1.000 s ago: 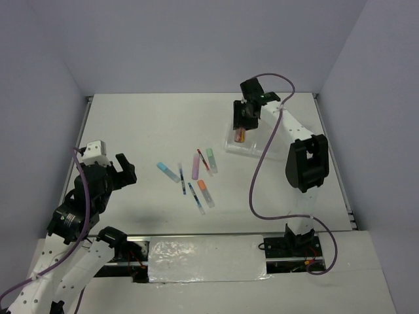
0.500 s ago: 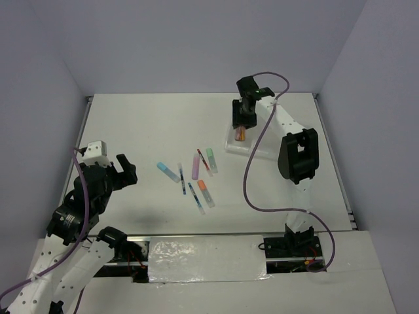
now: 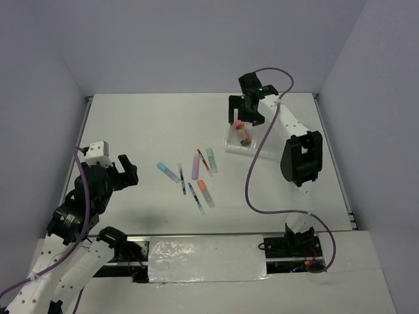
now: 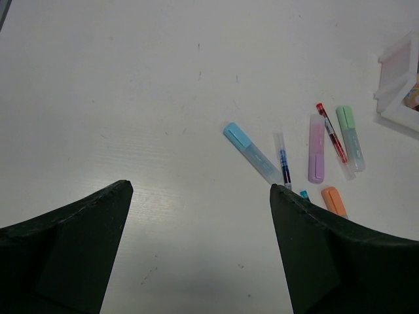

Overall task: Sort the stationery into containers
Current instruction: Place the stationery in the storage box, then pick up the pen from the center of the board, then place the pen in the storage box, then pick up the pen from the center of the board.

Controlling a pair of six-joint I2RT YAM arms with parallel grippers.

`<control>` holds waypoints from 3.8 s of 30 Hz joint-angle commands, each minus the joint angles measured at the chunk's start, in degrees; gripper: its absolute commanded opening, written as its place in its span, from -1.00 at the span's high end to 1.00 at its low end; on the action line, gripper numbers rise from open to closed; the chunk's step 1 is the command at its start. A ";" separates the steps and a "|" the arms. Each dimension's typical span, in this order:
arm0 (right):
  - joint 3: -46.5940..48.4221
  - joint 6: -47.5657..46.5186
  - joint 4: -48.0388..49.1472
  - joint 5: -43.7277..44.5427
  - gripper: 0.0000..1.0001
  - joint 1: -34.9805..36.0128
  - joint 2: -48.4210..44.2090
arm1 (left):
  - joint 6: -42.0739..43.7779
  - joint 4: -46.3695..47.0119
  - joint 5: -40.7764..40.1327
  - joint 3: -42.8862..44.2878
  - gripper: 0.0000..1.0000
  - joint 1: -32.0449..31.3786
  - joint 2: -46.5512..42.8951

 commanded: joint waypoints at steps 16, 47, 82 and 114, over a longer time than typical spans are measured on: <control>-36.97 0.71 31.75 5.69 0.01 22.50 -23.05 | -0.22 1.35 -2.55 0.36 -0.99 -0.20 0.40; -30.64 1.33 27.71 5.34 0.35 20.12 -2.82 | 0.22 1.96 -1.24 0.19 -0.99 -0.37 0.49; -30.47 -1.23 23.41 6.57 -0.41 -11.43 -21.46 | 0.39 2.05 -0.97 0.10 -0.99 -1.16 1.10; -46.45 10.29 31.22 6.82 -0.27 36.56 -16.62 | 0.31 2.05 -0.97 0.10 -0.99 -1.34 1.46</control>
